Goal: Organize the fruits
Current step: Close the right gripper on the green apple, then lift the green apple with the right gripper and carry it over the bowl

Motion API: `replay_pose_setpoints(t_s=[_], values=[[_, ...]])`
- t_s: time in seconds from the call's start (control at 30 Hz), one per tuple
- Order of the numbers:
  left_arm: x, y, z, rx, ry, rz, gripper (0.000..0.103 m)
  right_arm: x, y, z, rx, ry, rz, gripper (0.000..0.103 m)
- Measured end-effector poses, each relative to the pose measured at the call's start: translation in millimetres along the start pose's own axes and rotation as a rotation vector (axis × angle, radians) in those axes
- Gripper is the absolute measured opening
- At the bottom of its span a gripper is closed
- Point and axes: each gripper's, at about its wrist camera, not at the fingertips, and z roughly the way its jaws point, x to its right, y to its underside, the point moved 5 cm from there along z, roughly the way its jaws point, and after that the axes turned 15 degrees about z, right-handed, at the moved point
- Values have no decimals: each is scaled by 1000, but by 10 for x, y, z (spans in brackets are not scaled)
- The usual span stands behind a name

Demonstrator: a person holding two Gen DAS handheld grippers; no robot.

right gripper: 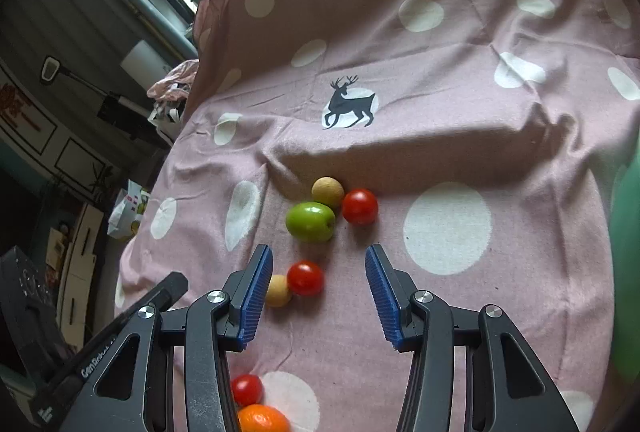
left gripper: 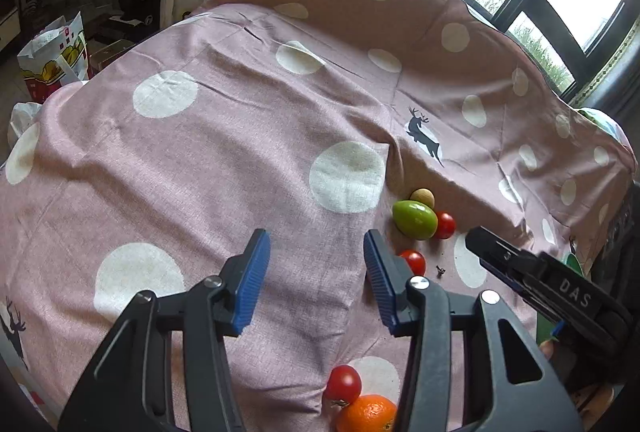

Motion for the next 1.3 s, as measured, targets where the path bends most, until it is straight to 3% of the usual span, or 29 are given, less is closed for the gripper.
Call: replay_pose_setpoints(t_s=[0.17, 0.3, 0.43, 0.5, 0.63, 0.77, 0.97, 1.13, 1.3], values=[[-23, -4, 8, -6, -24, 19, 47, -144, -53, 416, -79, 30, 16, 51], [-6, -2, 12, -11, -27, 32, 47, -161, -82, 544, -31, 93, -9, 51], [57, 0, 26, -13, -28, 66, 47, -167, -81, 701, -68, 106, -4, 51], [81, 5, 22, -13, -24, 76, 47, -165, -91, 687, -42, 124, -22, 43], [140, 6, -1, -3, -13, 90, 47, -128, -68, 563, -49, 93, -4, 43], [265, 22, -6, -3, 18, 125, 47, -32, -15, 190, -17, 97, 6, 43], [512, 82, 11, -18, 62, 189, 47, 452, 300, -329, -54, 87, 89, 43], [795, 184, 65, -45, 58, 276, 47, 919, 478, -355, -89, 136, 158, 43], [981, 269, 138, -71, 53, 338, 47, 867, 492, -327, -79, 154, 89, 43]])
